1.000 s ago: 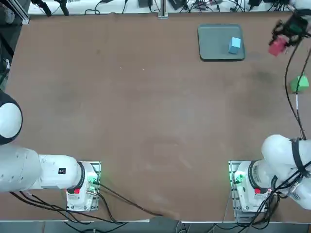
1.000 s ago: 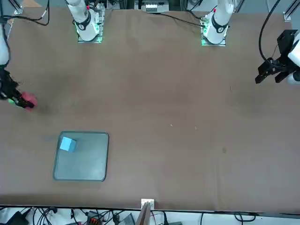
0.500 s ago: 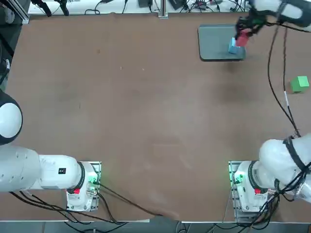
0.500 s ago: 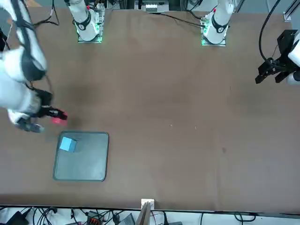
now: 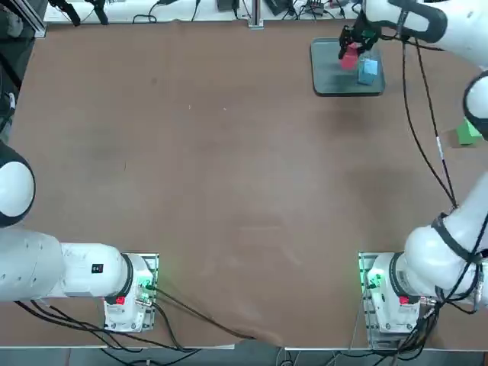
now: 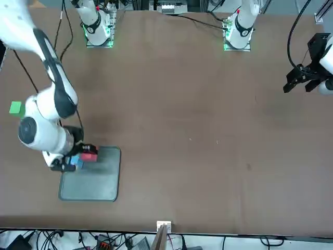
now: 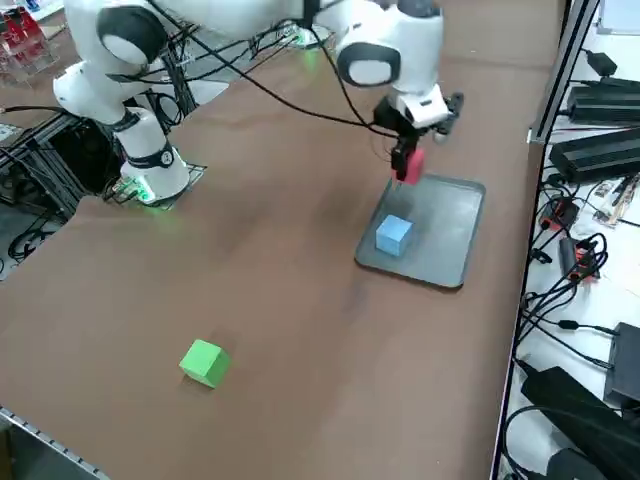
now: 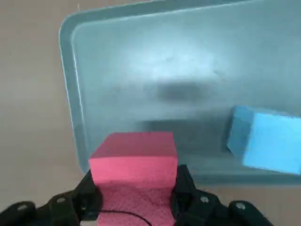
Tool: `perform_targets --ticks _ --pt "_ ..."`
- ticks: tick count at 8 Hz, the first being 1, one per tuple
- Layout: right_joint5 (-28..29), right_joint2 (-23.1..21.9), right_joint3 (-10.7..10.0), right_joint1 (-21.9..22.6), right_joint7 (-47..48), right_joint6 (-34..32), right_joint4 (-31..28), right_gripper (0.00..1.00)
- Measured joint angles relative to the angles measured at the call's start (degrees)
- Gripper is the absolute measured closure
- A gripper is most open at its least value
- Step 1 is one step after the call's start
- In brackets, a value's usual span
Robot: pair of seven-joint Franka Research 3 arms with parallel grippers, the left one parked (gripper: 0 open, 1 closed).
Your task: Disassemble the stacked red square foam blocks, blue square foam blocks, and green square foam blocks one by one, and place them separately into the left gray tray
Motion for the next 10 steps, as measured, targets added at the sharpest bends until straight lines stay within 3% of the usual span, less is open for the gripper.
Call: perform_targets --ticks 3,4,6,8,10 --pt "-0.44 3.22 -10.46 10.3 3.12 3.34 1.4 0.29" --pt "-0.44 3.81 -12.09 11.91 3.55 3.47 1.45 0.29" --pt "-0.44 4.38 -12.72 12.24 3.61 3.81 1.48 0.28" --pt "-0.45 4.39 -12.74 12.24 3.61 4.02 1.84 0.01" --pt "-0.45 4.27 -12.72 12.26 3.59 4.0 2.42 0.0"
